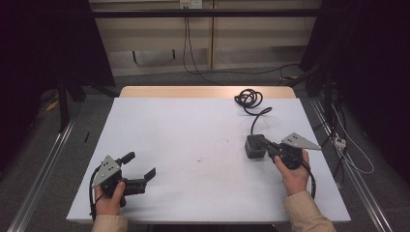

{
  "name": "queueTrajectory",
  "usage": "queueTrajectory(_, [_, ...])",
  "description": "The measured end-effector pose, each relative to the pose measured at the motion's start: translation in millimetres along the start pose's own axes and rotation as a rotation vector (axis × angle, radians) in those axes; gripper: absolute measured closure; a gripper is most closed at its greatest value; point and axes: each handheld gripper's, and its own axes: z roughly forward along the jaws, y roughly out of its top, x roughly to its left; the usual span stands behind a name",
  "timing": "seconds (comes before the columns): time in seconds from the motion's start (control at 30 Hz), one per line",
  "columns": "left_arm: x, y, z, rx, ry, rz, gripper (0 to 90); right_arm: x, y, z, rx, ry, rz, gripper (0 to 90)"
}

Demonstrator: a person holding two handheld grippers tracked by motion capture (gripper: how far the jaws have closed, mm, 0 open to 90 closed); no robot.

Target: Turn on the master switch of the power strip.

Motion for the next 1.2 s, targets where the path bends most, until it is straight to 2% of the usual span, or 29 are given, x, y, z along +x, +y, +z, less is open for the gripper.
queueTrajectory(1.2, [-0.5,-1.0,-0.4,0.002,-0.001,-0.001,2.0,0.2,-4.5,9.7,0.049,-0.027,-0.042,90.0])
